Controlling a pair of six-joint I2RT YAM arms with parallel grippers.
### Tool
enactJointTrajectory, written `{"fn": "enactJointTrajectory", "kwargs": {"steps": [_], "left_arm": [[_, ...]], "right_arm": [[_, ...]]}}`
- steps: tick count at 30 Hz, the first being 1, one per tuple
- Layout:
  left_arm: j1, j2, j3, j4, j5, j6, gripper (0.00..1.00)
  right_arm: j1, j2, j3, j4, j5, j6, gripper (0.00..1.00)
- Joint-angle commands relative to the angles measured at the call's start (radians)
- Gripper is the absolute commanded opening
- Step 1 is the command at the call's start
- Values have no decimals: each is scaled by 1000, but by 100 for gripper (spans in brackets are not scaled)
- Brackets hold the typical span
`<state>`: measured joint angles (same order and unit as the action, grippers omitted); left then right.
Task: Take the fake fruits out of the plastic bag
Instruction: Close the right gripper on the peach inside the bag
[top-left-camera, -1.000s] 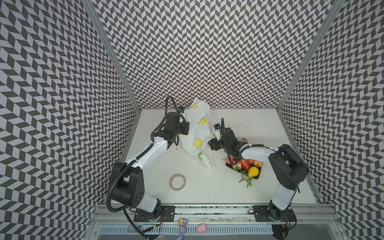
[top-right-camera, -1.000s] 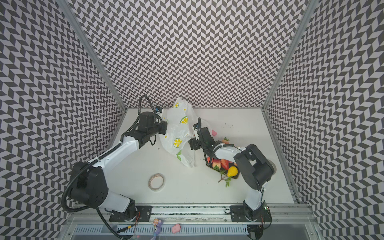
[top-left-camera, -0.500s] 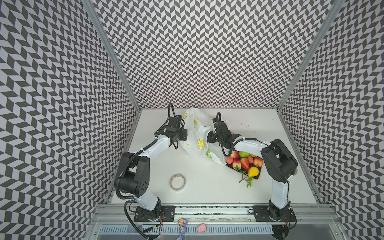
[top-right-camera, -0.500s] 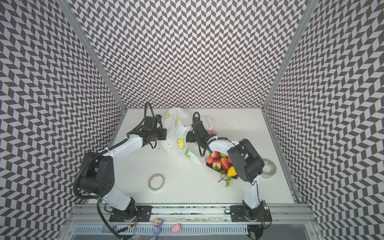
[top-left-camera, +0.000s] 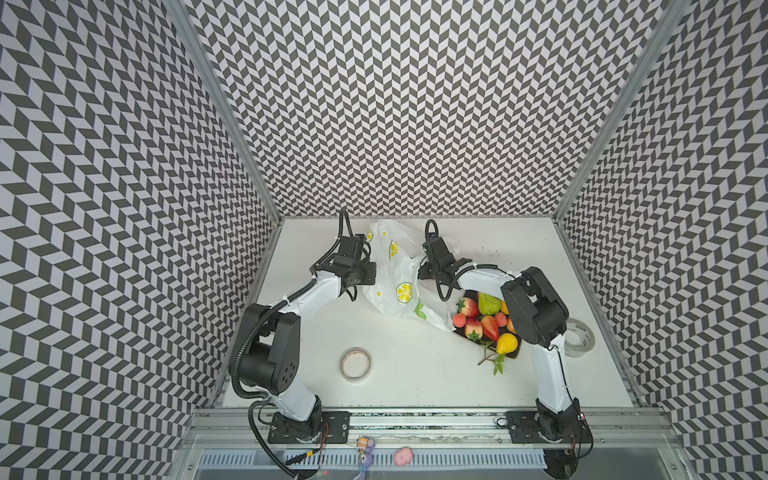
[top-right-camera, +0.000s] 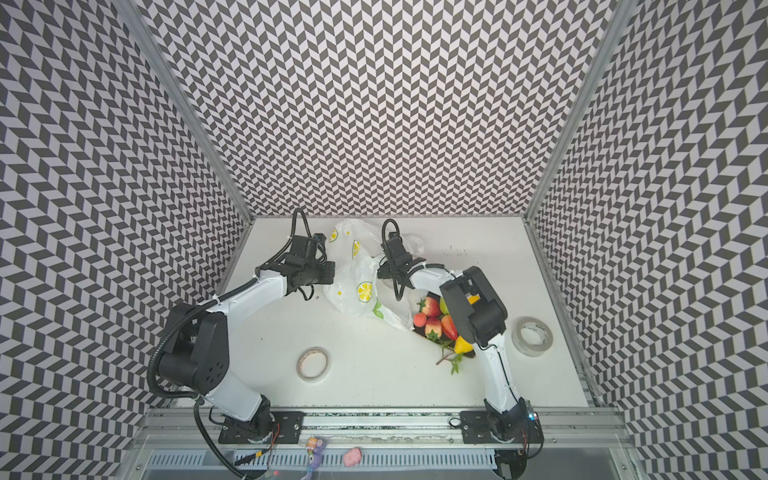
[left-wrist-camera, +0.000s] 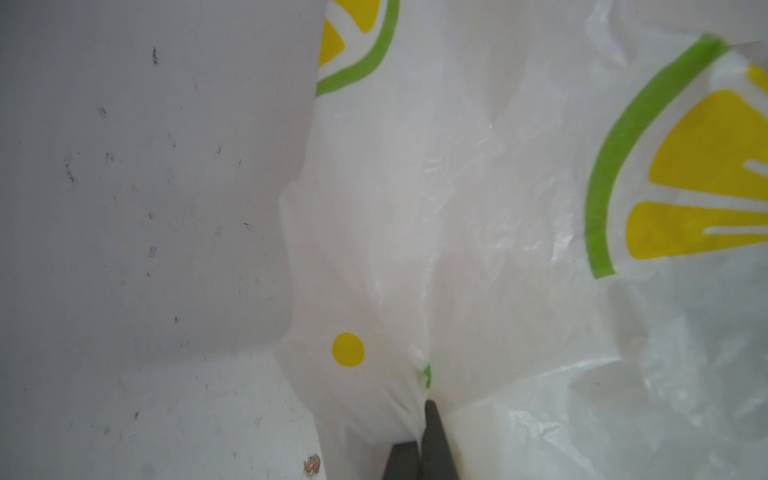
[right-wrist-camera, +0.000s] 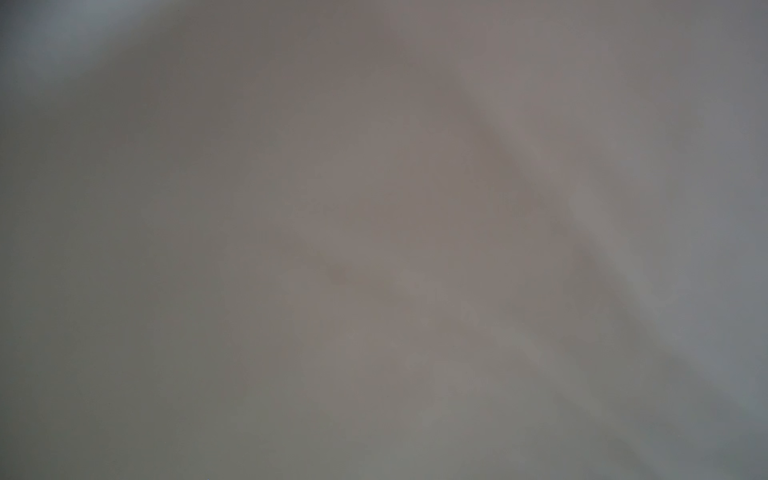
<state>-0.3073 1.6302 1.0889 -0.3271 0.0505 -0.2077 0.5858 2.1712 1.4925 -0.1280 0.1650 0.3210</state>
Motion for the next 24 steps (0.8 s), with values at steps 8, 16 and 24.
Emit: {"fn": "enactJointTrajectory", "kwargs": {"steps": [8, 16, 24], "left_arm": [[-2, -6, 5, -22, -27, 14, 0], [14, -16, 9, -27, -58, 7, 0], [52, -16, 22, 12, -92, -44, 0]], "right_arm": [[3, 50, 39, -45, 18, -44, 71], [3, 33, 33, -46, 16, -70, 49], [32, -93, -68, -47, -55, -94, 39]]}}
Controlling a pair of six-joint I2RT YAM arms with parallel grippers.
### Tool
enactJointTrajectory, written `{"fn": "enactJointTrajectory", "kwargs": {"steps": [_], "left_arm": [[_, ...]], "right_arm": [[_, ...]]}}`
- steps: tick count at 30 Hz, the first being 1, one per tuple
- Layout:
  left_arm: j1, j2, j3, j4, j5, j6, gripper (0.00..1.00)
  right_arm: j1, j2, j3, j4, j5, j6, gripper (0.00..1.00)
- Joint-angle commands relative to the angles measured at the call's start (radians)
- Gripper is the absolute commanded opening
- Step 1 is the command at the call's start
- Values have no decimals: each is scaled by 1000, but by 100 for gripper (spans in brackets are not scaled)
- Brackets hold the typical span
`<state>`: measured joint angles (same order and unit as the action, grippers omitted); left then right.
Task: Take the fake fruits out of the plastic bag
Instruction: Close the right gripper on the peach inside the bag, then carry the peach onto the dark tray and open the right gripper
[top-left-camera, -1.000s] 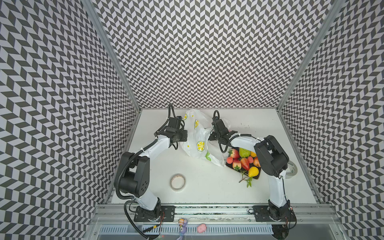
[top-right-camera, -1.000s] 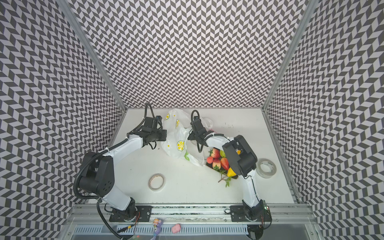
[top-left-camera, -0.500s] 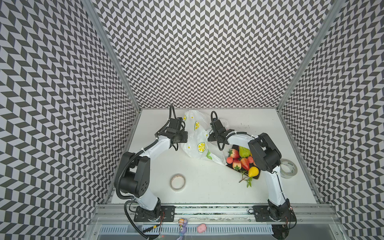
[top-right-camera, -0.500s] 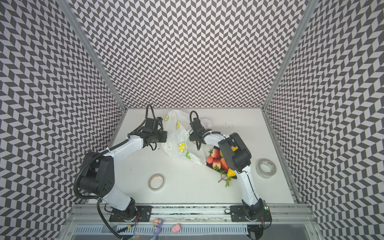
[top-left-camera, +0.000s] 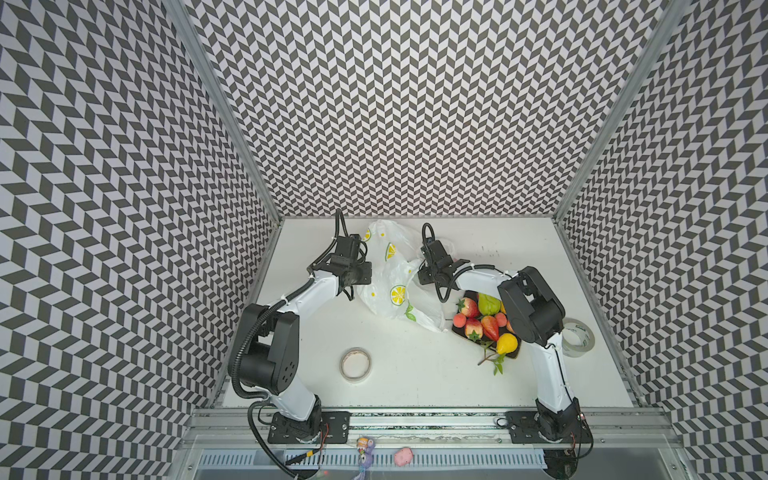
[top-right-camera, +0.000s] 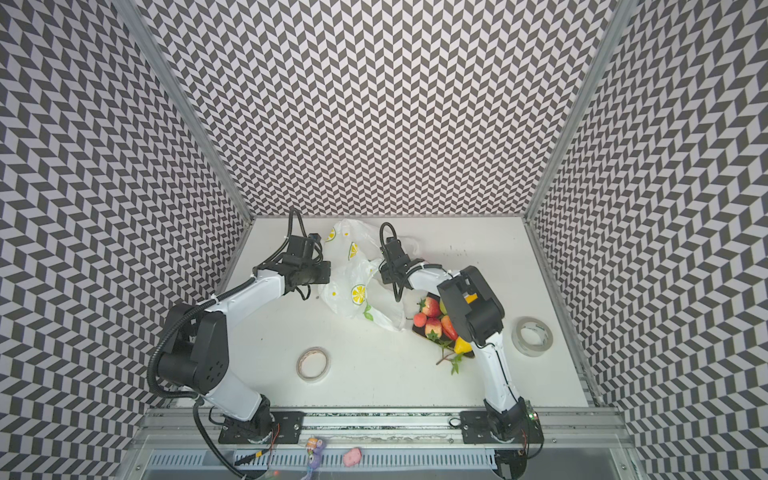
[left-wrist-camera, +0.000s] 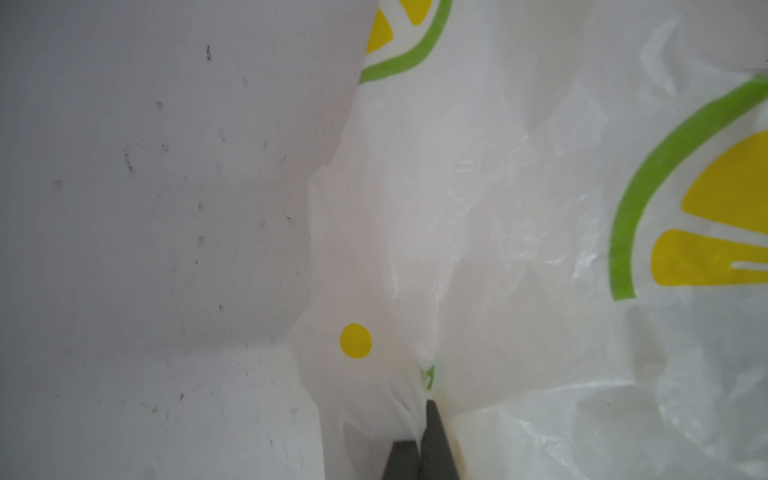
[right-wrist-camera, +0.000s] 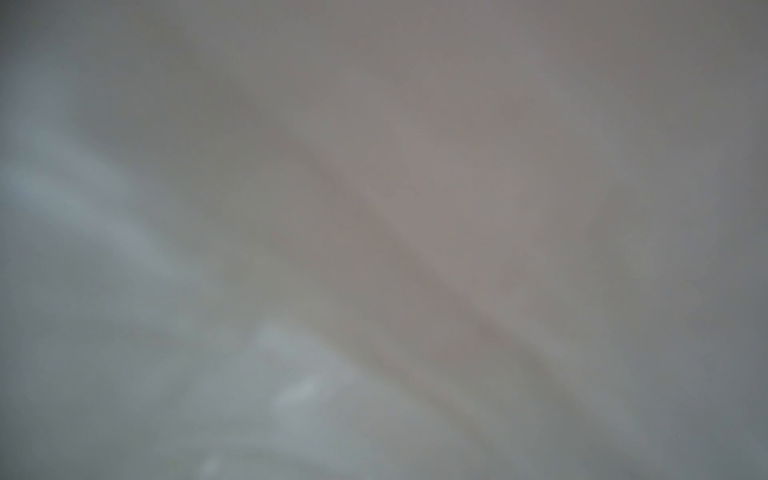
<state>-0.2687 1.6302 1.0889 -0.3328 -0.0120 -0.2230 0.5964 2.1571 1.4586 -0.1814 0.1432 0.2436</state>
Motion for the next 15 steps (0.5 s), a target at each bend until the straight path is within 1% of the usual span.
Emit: {"fn": "enactJointTrajectory", "kwargs": {"steps": [1, 6, 11, 15], "left_arm": [[20, -18, 20, 29, -35, -35, 0], [41, -6, 25, 52, -59, -50, 0], [70, 19, 35, 59, -80, -52, 0], [95, 31, 40, 82, -85, -41, 0]], "right_arm": [[27, -103, -51, 1, -42, -18, 39], [50, -232, -176, 11, -93, -15, 39], [63, -354, -293, 10, -136, -39, 39], [71, -470, -363, -23, -141, -59, 39]]}}
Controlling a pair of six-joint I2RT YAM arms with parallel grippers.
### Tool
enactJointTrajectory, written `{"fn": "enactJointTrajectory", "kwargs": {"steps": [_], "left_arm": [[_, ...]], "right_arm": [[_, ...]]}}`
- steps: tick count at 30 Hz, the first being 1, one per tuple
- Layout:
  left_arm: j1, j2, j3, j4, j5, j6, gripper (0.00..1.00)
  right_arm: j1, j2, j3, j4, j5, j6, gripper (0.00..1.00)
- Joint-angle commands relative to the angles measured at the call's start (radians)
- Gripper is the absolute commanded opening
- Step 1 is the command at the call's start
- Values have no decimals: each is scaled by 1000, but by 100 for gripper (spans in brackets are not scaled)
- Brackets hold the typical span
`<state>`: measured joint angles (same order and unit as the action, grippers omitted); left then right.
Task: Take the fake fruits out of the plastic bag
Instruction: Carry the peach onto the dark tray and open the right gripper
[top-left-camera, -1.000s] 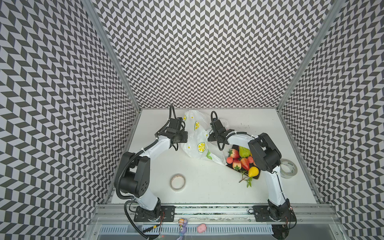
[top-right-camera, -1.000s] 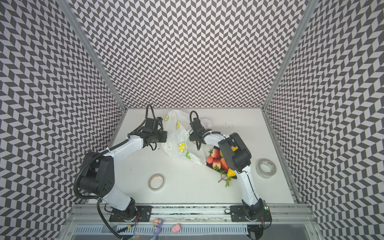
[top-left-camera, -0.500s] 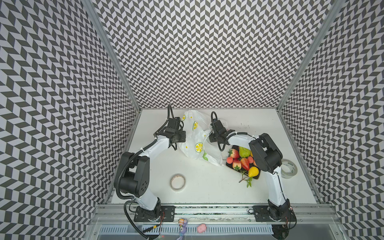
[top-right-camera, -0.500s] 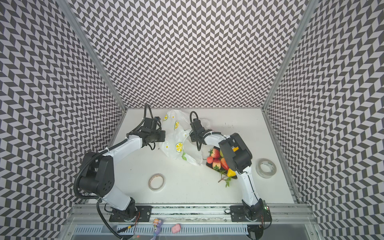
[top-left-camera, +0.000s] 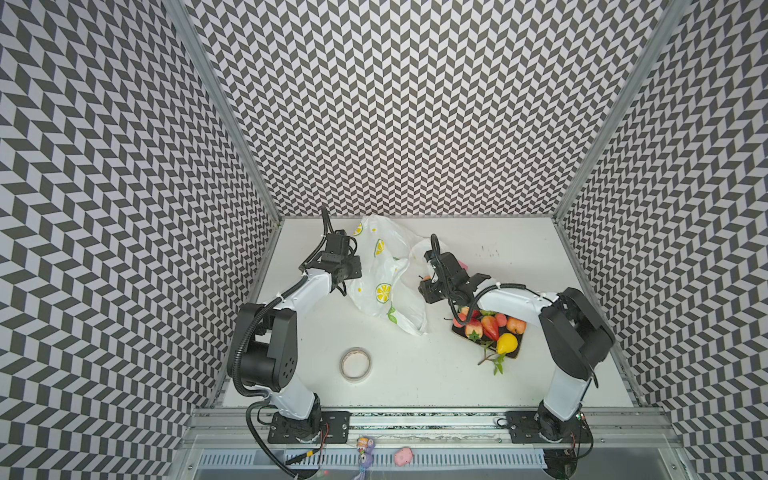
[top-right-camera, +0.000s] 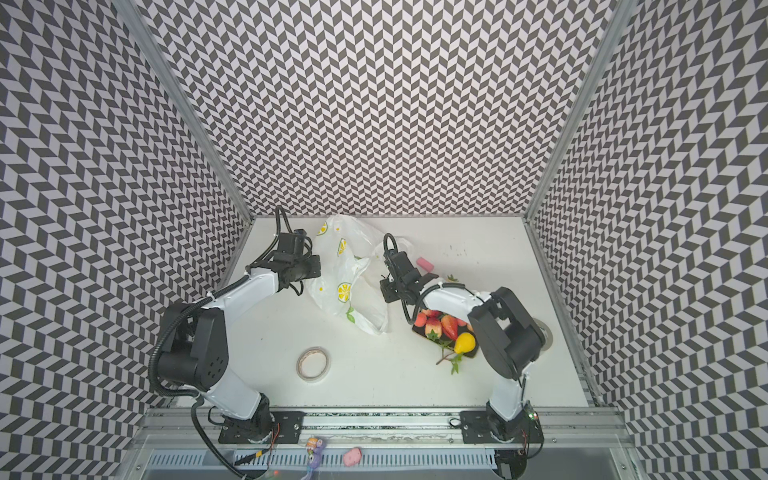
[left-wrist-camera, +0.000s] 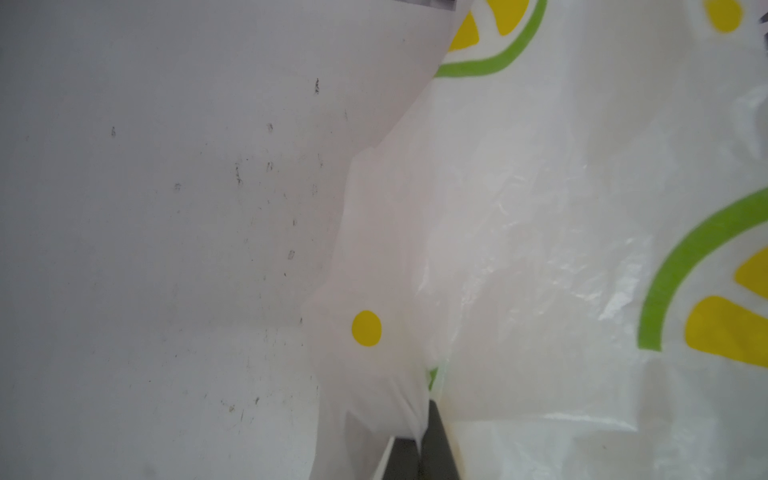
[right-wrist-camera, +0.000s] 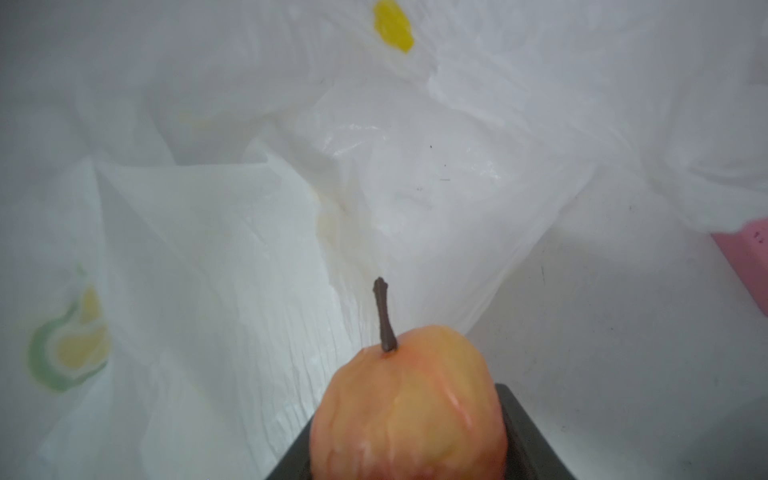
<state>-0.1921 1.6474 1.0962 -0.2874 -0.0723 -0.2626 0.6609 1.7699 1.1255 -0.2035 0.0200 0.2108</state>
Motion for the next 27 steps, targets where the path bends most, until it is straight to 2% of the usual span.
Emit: {"fn": "enactJointTrajectory", "kwargs": {"steps": [1, 5, 10, 18, 20, 23, 27], "left_arm": [[24, 20, 39, 39, -24, 4, 0], [51, 39, 44, 66, -17, 59, 0], [76, 72, 62, 73, -11, 133, 0], [97, 97, 64, 85, 21, 177, 0], [99, 101, 69, 84, 24, 173, 5], [99, 102, 73, 82, 20, 168, 18], [99, 98, 80, 73, 19, 167, 25]], "right_arm": [[6, -113, -42, -22, -9, -31, 39], [5, -238, -101, -99, 60, -30, 39], [-11, -355, -160, -203, 160, 57, 39], [-172, -533, -256, -317, 209, 252, 36], [-225, -570, -294, -311, 196, 289, 36], [-272, -614, -352, -277, 187, 339, 36], [-305, -653, -421, -242, 166, 391, 36]]}}
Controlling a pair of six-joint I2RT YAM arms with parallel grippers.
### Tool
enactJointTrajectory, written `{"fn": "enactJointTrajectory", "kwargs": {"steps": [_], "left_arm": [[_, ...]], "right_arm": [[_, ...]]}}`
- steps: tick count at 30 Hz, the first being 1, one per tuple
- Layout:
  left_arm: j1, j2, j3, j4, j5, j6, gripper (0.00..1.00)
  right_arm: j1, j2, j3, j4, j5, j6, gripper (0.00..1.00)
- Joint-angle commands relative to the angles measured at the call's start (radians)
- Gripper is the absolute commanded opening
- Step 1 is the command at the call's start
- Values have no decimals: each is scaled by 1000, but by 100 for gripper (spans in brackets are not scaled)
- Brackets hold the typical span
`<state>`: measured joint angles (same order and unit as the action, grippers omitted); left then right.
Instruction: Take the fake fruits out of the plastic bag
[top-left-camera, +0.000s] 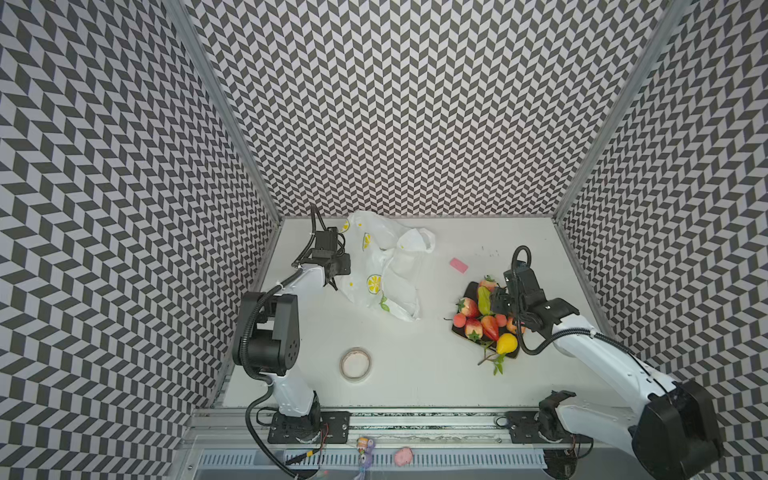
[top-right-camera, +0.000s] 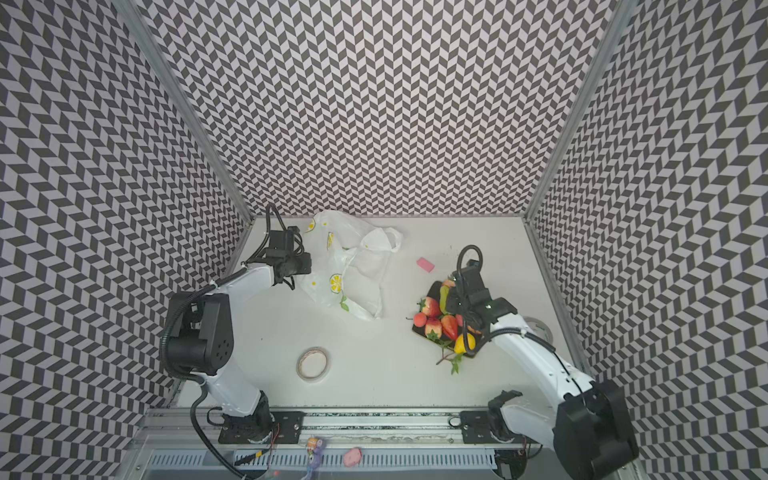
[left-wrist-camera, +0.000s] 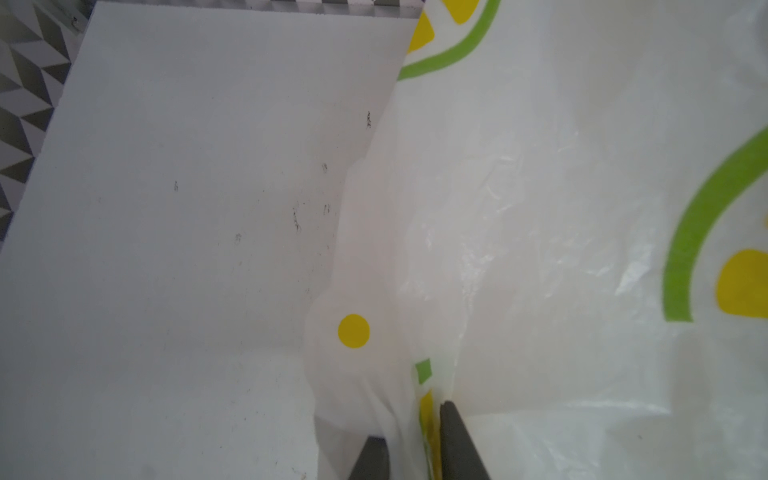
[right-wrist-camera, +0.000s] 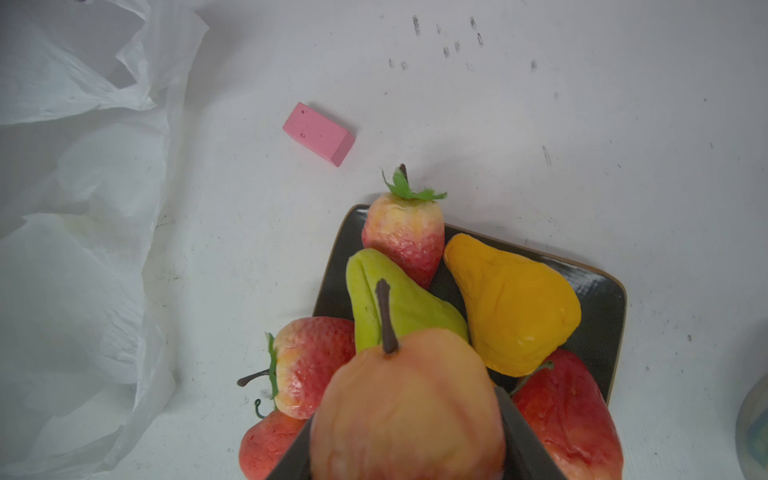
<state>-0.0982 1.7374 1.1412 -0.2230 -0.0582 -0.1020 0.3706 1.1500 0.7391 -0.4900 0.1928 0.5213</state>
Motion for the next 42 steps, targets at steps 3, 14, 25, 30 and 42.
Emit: {"fn": "enactJointTrajectory", "kwargs": {"steps": [3, 14, 25, 30, 42], "left_arm": [[5, 1, 41, 0, 6, 9, 29], [11, -40, 103, -29, 37, -44, 58], [50, -195, 95, 34, -90, -143, 82], [63, -327, -61, 140, -299, -210, 98], [77, -641, -638, 635, -451, -85, 100]], "right_arm": [[-34, -49, -84, 67, -23, 101, 37], [-60, -86, -88, 28, 1, 117, 68], [-112, -191, -29, 93, 173, 69, 80], [-169, -194, -149, 497, 311, -80, 83], [-355, 97, -395, 1290, 133, -392, 88]]}}
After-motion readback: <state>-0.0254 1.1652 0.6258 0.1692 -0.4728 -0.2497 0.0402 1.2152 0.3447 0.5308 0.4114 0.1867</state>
